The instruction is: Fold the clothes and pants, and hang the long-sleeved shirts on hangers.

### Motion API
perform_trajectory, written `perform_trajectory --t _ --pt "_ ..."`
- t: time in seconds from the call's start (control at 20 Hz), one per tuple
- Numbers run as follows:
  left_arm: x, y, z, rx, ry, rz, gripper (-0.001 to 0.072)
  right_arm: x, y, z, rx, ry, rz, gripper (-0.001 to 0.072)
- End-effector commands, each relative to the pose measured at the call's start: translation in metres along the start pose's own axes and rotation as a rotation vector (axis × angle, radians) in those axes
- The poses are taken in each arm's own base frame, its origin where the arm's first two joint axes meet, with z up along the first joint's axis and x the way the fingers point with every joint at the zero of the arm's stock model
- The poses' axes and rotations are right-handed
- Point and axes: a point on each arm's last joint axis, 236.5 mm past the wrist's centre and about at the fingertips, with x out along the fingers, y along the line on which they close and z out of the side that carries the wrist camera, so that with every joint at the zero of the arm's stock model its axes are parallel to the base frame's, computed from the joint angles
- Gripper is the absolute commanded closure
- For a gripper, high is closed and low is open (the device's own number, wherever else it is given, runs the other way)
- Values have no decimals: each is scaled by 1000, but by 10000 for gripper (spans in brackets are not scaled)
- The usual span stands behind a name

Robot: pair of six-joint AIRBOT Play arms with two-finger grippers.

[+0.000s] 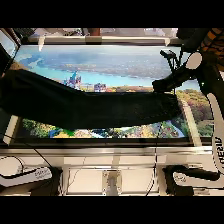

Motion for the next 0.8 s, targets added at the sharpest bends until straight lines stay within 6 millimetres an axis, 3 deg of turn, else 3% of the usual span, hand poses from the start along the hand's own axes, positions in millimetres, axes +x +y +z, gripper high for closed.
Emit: perform_trajectory --t 0.0,0.25,0.6,0.75 --pt "33 -58 3 28 27 -97 679 0 -1 5 -12 -19 -3 548" --pt "113 -122 3 39 68 -152 679 -1 -1 7 -18 -30 -5 548" --pt "216 -207 -58 61 228 -213 678 -1 -1 9 -39 -38 -7 548" --pt "251 -239 -73 94 203 -240 678 -1 -2 12 -39 -52 -9 548"
